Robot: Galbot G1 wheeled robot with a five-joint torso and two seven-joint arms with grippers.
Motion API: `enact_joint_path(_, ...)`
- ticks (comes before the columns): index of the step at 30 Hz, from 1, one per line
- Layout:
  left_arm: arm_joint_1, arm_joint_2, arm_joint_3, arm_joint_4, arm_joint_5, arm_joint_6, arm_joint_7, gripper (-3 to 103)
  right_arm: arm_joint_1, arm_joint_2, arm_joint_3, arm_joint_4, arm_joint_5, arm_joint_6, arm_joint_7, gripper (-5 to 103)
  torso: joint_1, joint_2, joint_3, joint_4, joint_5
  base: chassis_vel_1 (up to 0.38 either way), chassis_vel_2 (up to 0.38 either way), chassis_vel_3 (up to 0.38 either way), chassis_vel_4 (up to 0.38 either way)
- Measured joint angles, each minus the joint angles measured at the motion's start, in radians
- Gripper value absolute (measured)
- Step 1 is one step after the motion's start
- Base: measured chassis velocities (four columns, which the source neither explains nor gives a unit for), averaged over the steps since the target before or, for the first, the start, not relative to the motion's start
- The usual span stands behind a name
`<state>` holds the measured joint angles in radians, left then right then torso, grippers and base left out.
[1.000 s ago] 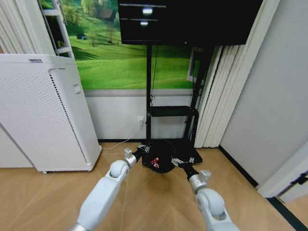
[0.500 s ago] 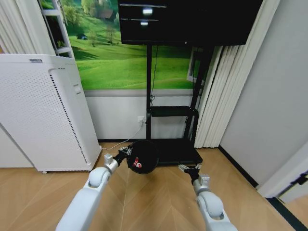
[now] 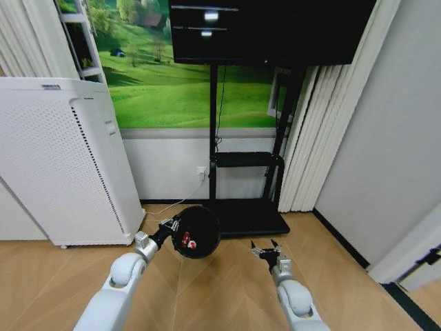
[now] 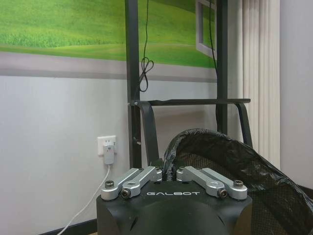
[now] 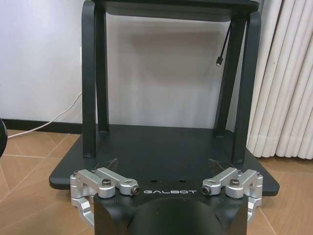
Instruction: Pick up the trash bin and place the garbage on the floor into it.
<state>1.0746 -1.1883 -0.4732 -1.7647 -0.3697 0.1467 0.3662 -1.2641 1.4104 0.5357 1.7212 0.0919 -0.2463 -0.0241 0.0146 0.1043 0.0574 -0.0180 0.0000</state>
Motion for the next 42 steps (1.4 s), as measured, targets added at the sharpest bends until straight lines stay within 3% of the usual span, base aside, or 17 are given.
enact_joint_path(24, -0.007, -0.001, -0.021, 0.008, -0.019, -0.003, 0.004, 7, -0.021, 0.007, -0.011, -0.017, -0.003, 0.012, -0.014, 100, 0.0, 0.0, 0.0, -0.0002, 0.0001, -0.139, -0.141, 0.145, 0.139)
enact_joint_path(27, -0.013, -0.001, -0.021, 0.012, -0.024, -0.004, 0.004, 7, -0.04, 0.0, -0.001, -0.029, -0.028, -0.014, -0.082, 100, 0.0, 0.0, 0.0, -0.0004, 0.0002, -0.05, -0.026, 0.024, 0.038)
enact_joint_path(29, -0.018, -0.001, -0.026, 0.013, -0.031, -0.004, 0.004, 7, -0.054, -0.02, 0.02, -0.05, -0.072, -0.037, -0.182, 100, 0.0, 0.0, 0.0, -0.0003, 0.0, 0.0, 0.0, 0.0, 0.0)
enact_joint_path(32, -0.019, -0.002, -0.032, 0.012, -0.035, -0.004, 0.004, 7, -0.059, -0.031, 0.033, -0.059, -0.102, -0.044, -0.231, 100, 0.0, 0.0, 0.0, -0.0002, 0.0, 0.0, 0.0, 0.0, 0.0)
enact_joint_path(34, -0.016, -0.006, -0.045, 0.006, -0.041, -0.004, 0.006, 7, -0.061, -0.058, 0.064, -0.07, -0.175, -0.053, -0.397, 100, 0.0, 0.0, 0.0, 0.0, 0.0, 0.0, 0.0, 0.0, 0.0)
enact_joint_path(35, -0.016, -0.006, -0.045, 0.006, -0.041, -0.004, 0.006, 7, -0.061, -0.058, 0.064, -0.07, -0.175, -0.053, -0.397, 100, 0.0, 0.0, 0.0, 0.0, 0.0, 0.0, 0.0, 0.0, 0.0)
enact_joint_path(37, -0.009, -0.013, -0.055, 0.005, -0.041, -0.004, 0.013, 7, -0.044, -0.078, 0.089, -0.091, -0.286, -0.028, -0.577, 100, 0.0, 0.0, 0.0, 0.0, 0.0, 0.0, 0.0, 0.0, 0.0)
enact_joint_path(42, 0.001, -0.017, -0.069, -0.004, -0.046, -0.004, 0.018, 7, -0.017, -0.098, 0.077, -0.13, -0.351, -0.035, -0.635, 100, 0.0, 0.0, 0.0, -0.0002, 0.0002, 0.0, 0.0, 0.0, 0.0)
